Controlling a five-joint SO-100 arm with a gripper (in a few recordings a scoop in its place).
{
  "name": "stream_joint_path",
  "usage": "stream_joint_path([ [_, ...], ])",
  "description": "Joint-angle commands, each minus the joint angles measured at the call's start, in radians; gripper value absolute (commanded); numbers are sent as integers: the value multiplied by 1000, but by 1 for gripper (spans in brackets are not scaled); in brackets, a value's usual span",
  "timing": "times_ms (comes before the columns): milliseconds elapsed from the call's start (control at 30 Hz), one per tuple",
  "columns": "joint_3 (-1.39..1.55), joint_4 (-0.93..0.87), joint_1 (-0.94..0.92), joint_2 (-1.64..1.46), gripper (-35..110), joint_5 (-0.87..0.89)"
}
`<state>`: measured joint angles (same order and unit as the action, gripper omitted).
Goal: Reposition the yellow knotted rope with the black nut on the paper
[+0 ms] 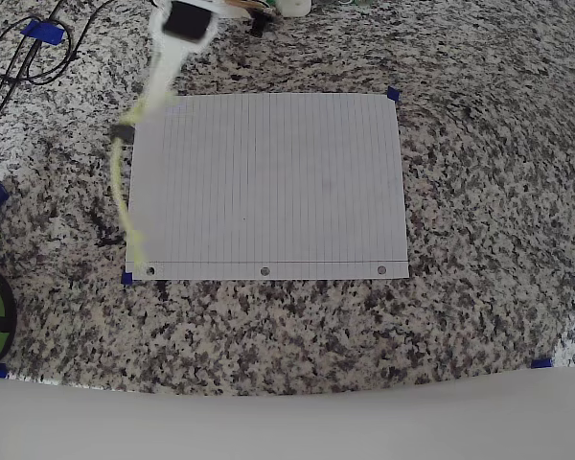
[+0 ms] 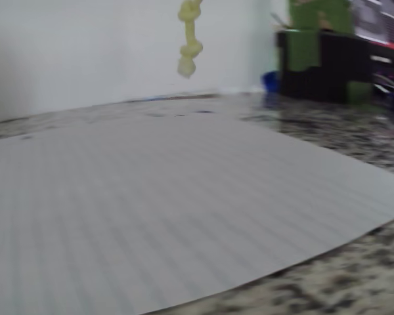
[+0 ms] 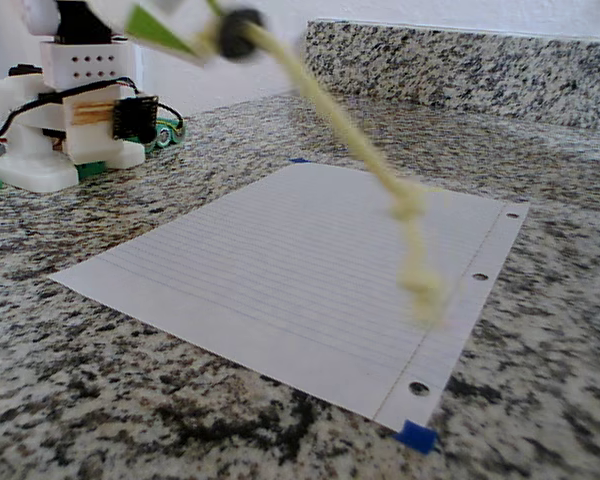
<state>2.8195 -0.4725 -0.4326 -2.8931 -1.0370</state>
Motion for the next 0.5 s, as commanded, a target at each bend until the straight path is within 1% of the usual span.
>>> stream_joint_path([
  [0, -2, -67, -100, -100, 0, -115],
  [133, -29, -150, -178, -74, 0, -295],
  [267, -163, -250, -245, 103, 0, -454],
  [367, -276, -327, -284, 225, 0, -518],
  [467, -405, -454, -264, 364, 0, -583],
])
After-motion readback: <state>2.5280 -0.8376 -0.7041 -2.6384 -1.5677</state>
